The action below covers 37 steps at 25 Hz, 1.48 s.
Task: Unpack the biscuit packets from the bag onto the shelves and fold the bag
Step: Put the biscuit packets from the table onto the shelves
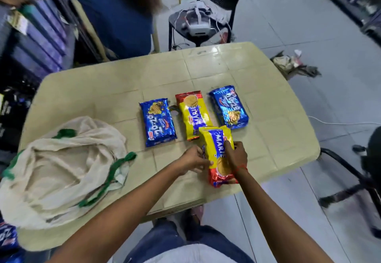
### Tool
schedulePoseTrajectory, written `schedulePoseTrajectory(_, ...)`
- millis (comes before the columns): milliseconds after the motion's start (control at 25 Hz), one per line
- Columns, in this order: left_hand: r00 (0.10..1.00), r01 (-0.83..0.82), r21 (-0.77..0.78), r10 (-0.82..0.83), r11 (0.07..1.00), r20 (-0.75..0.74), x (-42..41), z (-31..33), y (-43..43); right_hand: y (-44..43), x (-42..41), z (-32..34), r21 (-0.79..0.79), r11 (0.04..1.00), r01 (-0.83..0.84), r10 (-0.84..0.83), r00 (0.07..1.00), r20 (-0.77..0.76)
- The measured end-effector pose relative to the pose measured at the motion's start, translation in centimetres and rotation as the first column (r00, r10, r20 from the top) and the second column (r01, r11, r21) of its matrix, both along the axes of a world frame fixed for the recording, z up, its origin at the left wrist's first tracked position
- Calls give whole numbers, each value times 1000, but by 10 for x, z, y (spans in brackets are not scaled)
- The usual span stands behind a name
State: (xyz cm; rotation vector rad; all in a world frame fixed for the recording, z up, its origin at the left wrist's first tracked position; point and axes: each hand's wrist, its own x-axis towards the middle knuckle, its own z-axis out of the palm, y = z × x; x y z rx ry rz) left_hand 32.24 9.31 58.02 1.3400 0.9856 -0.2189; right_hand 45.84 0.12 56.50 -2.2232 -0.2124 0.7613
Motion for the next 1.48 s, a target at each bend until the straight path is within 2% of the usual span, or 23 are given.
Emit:
schedulePoseTrajectory(120, 994, 43, -111, -54, 993, -96, -3, -14, -15, -9, -5, -10, -103, 986, -128, 129, 992, -2)
schedulePoseTrajectory(280, 989, -12, -121, -6, 993, -149, -9, -26, -17, -10, -14, -13, -66, 973, -222, 226, 973, 56)
schedulePoseTrajectory(440, 988, -42, -127, 22, 991, -154, -13, -18, -10, 0, -17, -8, -76, 957, -279, 278, 960, -27)
schedulePoseTrajectory(600, 986, 8, -186, -39, 983, -164, -21, -7, 1, 10, -25, 3, -162, 948, -272, 278, 960, 15)
schedulePoseTrajectory(760, 991, -13, -243, -20, 970, -130, -26, 18, 28, 31, -25, 30, -60, 978, -201, 204, 978, 36)
schedulePoseTrajectory(840, 993, -73, -203, 53, 976, -101, -22, 32, 50, 53, -19, 45, 11, 978, -211, 209, 976, 65)
schedulePoseTrajectory(1040, 978, -208, -77, 207, 975, -13, 5, 57, 99, 116, 4, 65, 46, 950, -310, 296, 935, 195)
schedulePoseTrajectory(1280, 957, -289, 34, 290, 957, -8, 27, 50, 121, 158, 22, 52, -113, 876, -469, 482, 856, 184)
schedulePoseTrajectory(1360, 957, -286, 49, 288, 957, -45, 27, 43, 121, 159, 22, 45, -97, 862, -498, 507, 843, 182)
schedulePoseTrajectory(1400, 955, -272, 108, 283, 956, -91, 27, 41, 120, 158, 22, 42, -61, 866, -497, 500, 849, 174)
schedulePoseTrajectory(1440, 947, -229, 240, 274, 943, -171, 31, 40, 119, 156, 25, 41, -20, 882, -471, 468, 869, 164)
schedulePoseTrajectory(1480, 926, -180, 424, 298, 888, -232, 37, 40, 116, 154, 31, 40, 21, 910, -414, 406, 900, 159)
